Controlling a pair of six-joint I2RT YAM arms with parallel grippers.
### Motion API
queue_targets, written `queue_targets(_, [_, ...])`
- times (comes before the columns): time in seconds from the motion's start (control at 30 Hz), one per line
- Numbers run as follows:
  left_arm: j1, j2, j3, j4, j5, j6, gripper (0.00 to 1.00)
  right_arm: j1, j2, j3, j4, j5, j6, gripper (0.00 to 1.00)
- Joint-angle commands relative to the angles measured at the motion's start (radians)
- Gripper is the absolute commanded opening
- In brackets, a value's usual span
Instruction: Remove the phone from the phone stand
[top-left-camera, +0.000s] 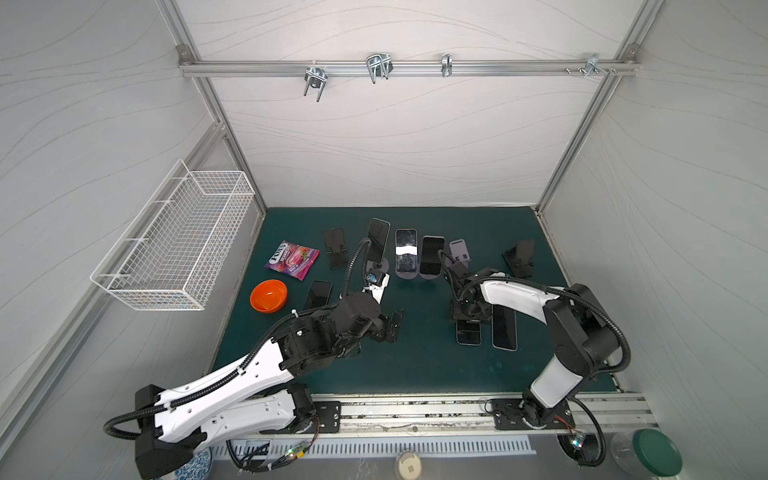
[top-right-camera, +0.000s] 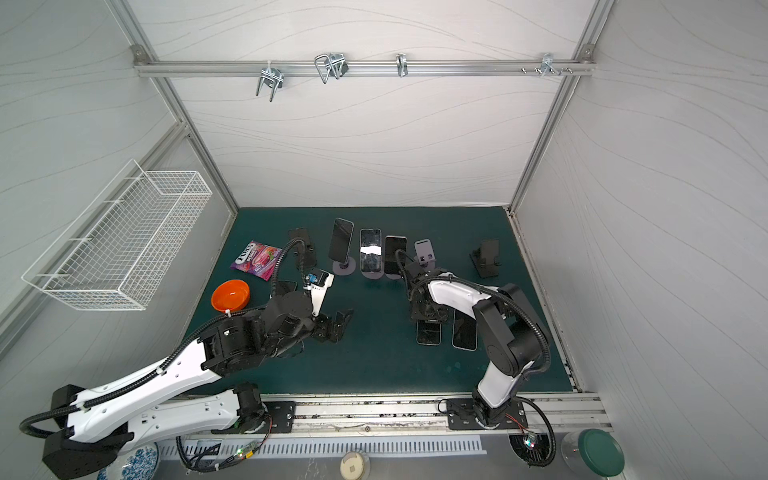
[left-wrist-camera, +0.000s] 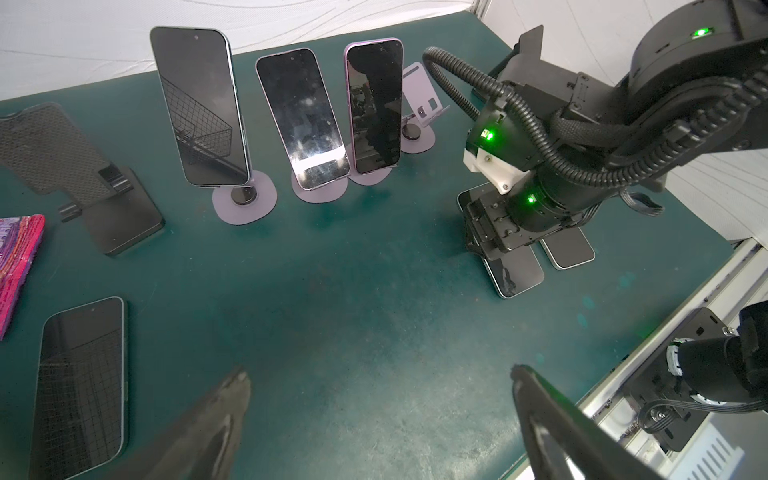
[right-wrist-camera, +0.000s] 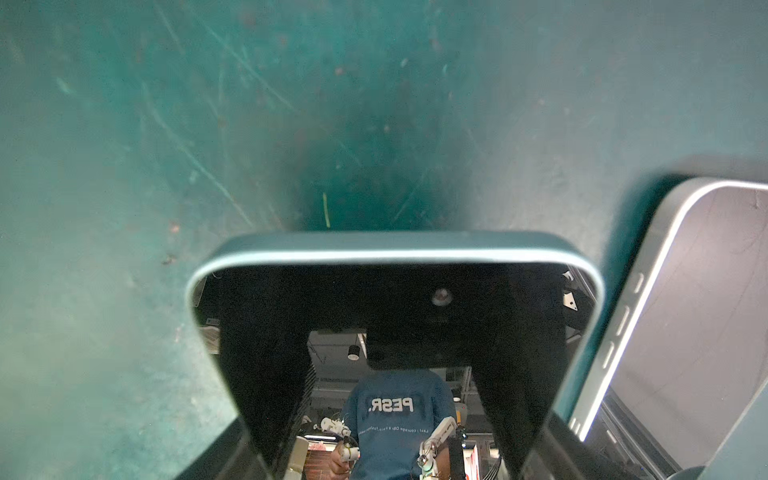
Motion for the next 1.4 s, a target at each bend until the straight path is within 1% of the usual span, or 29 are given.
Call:
queue_targets(0.0, [-0.004,-0.014,0.005,-0.007,-0.025,-0.043,0.99,0.01,-0.019,-0.04,-0.077,0.009,0.015,0.17])
queue_targets(0.07, [-0.005,-0.012,0.005,-0.008,-0.021,-0.047,0.99,0.008,-0.022,-0.045,-0.075,0.007,0.012,0.19])
queue_targets(0.23, [-0.005,0.01,0.019,-0.01,-0.002,-0.035,0.99,-0.002,-0.033,-0.06,-0.067,-0.006,0.011,0.28])
queue_targets(0.47, [-0.005,0.038,0.025,-0.004,0.005,-0.041,0.99,-0.02,-0.033,-0.075,-0.053,-0.023,0.005,0.31])
queue_targets(0.67, [-0.005,0.05,0.03,-0.004,0.005,-0.047,0.99,-0.03,-0.028,-0.096,-0.03,-0.043,0.009,0.36])
queue_targets(0.9, [-0.004,0.055,0.034,-0.015,0.005,-0.053,0.99,-0.052,-0.021,-0.126,0.009,-0.072,0.01,0.36])
queue_targets(1.1, [-0.005,0.087,0.052,-0.022,0.02,-0.02,0.99,-0.068,-0.035,-0.143,0.018,-0.071,0.009,0.38])
queue_targets(1.37, [-0.005,0.136,0.084,-0.005,0.042,0.022,0.99,-0.084,-0.052,-0.159,0.024,-0.073,0.005,0.43])
